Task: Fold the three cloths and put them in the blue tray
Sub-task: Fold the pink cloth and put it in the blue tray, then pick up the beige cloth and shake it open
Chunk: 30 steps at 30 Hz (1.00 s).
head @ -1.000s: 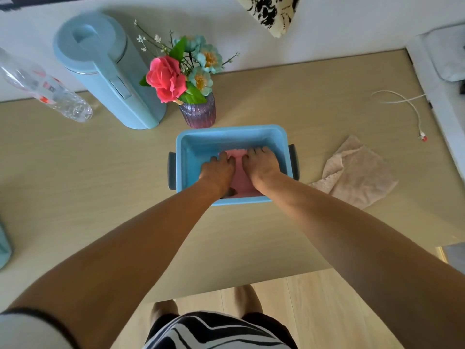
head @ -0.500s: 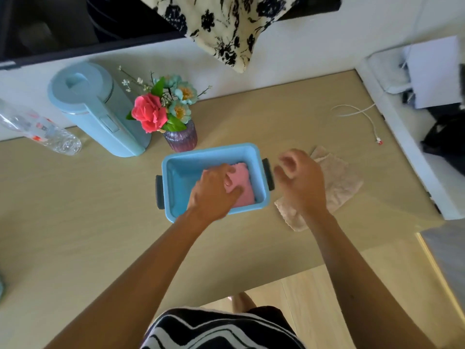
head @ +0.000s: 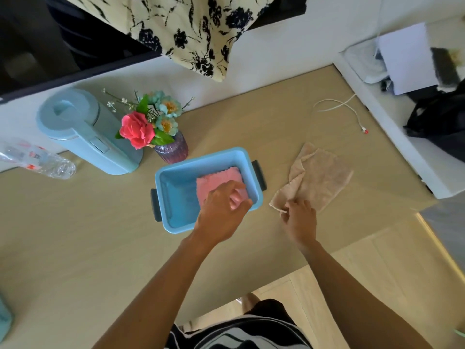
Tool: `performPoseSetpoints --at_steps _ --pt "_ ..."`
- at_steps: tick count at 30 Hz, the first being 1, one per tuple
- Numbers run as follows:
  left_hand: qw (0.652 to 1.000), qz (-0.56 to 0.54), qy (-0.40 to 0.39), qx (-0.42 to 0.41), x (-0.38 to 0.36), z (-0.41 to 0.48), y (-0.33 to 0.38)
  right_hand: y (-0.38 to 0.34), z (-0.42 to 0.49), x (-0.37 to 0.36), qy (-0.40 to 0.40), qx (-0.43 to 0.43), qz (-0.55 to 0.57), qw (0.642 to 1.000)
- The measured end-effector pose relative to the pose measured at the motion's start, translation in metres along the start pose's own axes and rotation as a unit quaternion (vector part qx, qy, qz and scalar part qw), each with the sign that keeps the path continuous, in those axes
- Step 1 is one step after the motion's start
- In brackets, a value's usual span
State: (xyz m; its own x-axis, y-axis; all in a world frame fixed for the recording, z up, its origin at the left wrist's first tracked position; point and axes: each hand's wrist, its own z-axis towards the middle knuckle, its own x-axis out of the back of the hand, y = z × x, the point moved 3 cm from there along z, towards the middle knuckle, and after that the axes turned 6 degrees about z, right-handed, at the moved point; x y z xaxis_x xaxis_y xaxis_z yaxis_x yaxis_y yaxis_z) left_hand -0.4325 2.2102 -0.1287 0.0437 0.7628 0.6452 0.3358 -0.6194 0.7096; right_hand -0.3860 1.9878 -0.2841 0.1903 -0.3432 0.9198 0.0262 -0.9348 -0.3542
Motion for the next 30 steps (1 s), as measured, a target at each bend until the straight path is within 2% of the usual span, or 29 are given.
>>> performPoseSetpoints --at_steps 2,6,10,15,19,25,30 --pt "1.000 -0.002 -0.003 0.002 0.004 -0.003 -0.002 -0.001 0.007 0.008 0.015 -0.011 0.028 0.999" --pt "1.000 -0.017 -0.003 -0.002 0.015 -0.006 0.002 -0.006 0.015 0.060 0.079 -0.071 0.170 0.980" --pt "0.998 -0.035 -0.006 -0.048 0.032 -0.009 0.024 -0.032 0.018 0.141 0.125 -0.019 0.244 0.962" --pt "0.988 -0.056 0.029 -0.139 0.070 -0.016 0.060 -0.098 0.004 0.239 0.062 0.109 0.262 0.957" --pt "0.975 -0.037 0.060 -0.213 0.116 -0.022 0.080 -0.168 -0.023 0.284 -0.007 0.192 0.302 0.934" --pt "0.972 -0.039 -0.015 -0.231 0.189 -0.051 0.079 -0.270 -0.068 0.291 -0.080 0.257 0.371 0.889" --pt "0.971 -0.073 0.027 -0.225 0.246 -0.082 0.044 -0.334 -0.092 0.272 -0.112 0.282 0.387 0.871"
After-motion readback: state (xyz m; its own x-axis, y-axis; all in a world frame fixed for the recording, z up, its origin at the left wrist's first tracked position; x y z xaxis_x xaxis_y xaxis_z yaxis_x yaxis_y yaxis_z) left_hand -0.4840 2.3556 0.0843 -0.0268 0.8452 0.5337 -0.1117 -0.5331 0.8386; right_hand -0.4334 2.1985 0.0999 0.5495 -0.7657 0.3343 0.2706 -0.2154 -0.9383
